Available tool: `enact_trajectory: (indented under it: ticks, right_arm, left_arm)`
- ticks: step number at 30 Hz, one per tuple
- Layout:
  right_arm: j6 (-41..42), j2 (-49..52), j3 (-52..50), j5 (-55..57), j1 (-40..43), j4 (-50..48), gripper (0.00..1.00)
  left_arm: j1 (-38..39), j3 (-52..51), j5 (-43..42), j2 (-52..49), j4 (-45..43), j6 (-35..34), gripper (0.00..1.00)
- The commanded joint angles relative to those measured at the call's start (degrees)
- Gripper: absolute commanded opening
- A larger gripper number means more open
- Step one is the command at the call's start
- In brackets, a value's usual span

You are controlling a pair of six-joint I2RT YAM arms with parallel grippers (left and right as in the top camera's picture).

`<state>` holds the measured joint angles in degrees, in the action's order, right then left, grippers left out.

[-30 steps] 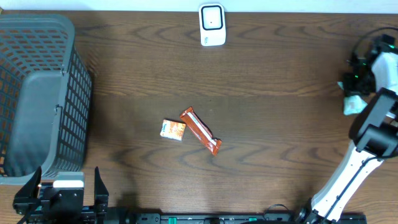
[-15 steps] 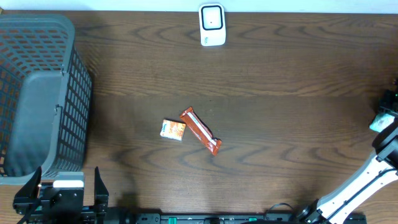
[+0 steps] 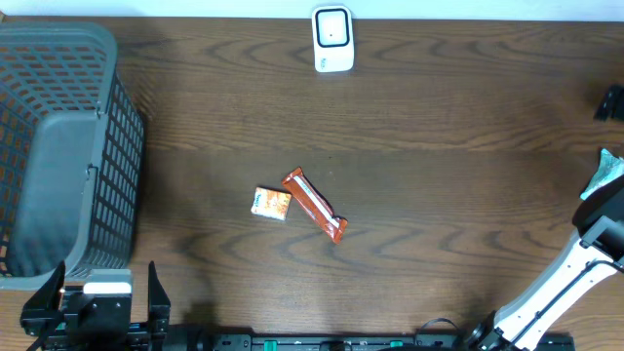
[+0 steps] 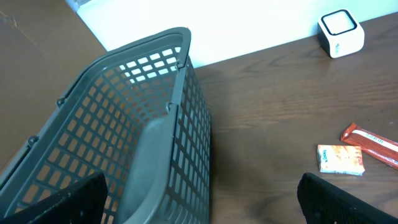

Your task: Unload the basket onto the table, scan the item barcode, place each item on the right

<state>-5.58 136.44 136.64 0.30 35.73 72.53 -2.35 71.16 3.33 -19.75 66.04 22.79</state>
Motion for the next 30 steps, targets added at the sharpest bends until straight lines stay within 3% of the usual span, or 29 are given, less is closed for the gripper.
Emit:
enact_trajectory:
  ticks: [1,7,19,23,30]
  right_arm:
    - [2.19,-0.94,5.42,-7.85,-3.04,3.41,0.99]
    - [2.16,-1.03,8.61,-20.00,-10.47,10.75,0.99]
    - [2.62,-2.73,8.87,-20.22,-41.16,21.62,0.99]
    - [8.33,-2.62,8.70,-22.53,-50.10,23.93,0.99]
    - [4.07,-2.62,8.50,-22.86,-63.25,24.70,0.99]
  left_arm:
    - [0.28,-0.02,0.13,0.39,-0.04,0.50,0.98]
    - [0.28,-0.02,0.13,0.39,-0.04,0.50,0.98]
    - [0.28,-0.02,0.13,0.39,-0.04,0.50,0.98]
    - [0.28,-0.02,0.13,0.39,-0.04,0.50,0.98]
    - [0.28,-0.02,0.13,0.39,-0.04,0.50,0.98]
